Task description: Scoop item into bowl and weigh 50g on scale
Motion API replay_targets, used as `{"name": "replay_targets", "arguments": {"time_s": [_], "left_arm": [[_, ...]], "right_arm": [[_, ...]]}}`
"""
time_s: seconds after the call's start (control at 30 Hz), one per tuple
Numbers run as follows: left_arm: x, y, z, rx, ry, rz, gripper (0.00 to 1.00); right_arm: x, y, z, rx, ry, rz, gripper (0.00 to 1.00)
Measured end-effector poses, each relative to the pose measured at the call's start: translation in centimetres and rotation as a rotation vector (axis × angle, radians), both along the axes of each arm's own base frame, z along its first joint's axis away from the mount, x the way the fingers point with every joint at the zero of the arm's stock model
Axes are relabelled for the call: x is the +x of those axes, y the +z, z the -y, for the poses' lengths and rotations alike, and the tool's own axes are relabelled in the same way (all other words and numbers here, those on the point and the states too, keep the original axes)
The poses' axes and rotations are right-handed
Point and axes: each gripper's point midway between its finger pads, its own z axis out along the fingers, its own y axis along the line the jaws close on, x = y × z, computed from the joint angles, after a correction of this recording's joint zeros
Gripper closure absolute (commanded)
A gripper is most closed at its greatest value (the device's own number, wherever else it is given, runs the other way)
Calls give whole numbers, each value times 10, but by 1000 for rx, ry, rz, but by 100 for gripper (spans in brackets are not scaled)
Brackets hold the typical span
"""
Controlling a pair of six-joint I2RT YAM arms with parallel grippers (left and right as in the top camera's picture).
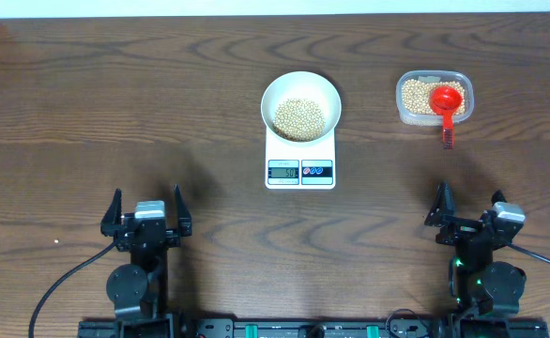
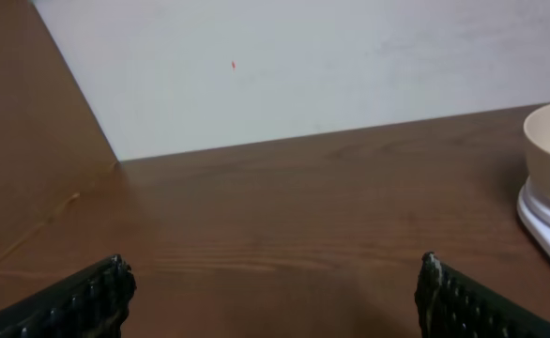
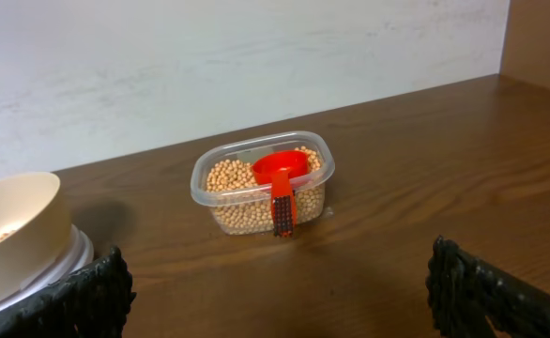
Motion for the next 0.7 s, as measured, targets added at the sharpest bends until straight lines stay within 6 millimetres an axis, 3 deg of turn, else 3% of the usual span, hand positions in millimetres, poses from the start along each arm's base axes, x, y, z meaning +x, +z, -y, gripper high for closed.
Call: {"name": "replay_targets", "arguments": {"time_s": [0.13,0.7], "left_arm": [[2,-18,0,-3,0,-39,2],[1,-19,-1,-45,11,-41,2]], "right_arm": [[0,0,0,0,0,0,1],[0,0,0,0,0,0,1]]}}
